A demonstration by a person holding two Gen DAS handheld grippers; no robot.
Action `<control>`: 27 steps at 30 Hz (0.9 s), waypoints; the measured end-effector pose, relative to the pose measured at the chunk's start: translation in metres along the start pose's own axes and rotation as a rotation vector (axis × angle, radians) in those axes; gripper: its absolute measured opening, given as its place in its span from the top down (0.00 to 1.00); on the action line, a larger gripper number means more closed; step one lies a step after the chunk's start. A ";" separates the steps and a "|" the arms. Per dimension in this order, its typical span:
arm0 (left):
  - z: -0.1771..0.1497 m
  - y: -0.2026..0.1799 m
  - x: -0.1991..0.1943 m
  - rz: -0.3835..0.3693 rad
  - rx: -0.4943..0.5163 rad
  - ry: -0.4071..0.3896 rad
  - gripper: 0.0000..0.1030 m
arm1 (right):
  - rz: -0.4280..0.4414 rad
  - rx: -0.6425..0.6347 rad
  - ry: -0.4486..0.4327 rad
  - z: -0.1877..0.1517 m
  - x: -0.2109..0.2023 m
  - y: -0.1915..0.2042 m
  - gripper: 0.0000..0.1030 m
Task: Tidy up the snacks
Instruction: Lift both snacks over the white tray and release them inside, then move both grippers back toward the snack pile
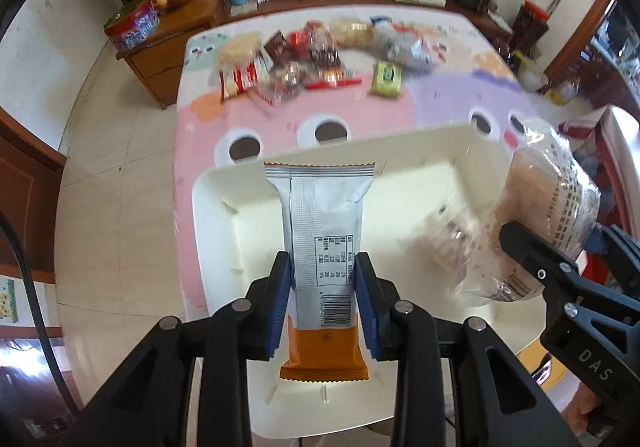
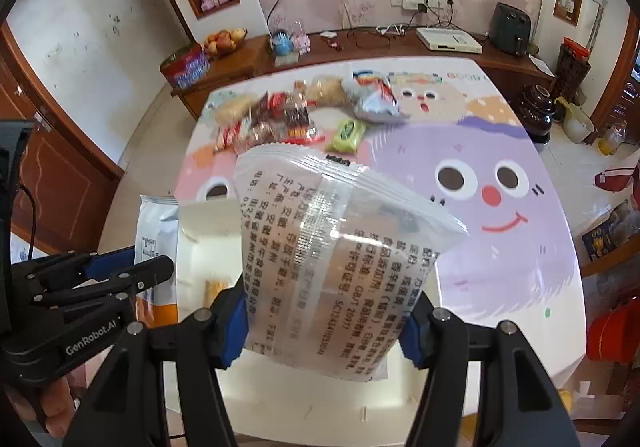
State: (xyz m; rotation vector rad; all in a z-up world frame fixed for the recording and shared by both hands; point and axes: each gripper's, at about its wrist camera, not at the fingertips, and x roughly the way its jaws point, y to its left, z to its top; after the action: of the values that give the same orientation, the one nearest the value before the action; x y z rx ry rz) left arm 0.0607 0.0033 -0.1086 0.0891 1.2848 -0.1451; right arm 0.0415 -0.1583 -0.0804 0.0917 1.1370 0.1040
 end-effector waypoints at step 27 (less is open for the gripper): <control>-0.023 -0.003 0.045 0.041 -0.052 0.142 0.33 | -0.036 0.017 0.113 -0.028 0.023 -0.011 0.29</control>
State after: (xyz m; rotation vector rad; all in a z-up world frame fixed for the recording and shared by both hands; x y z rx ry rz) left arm 0.0508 0.0008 -0.1578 0.0823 1.4269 -0.0712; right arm 0.0257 -0.1659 -0.1145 0.0809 1.2516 0.0680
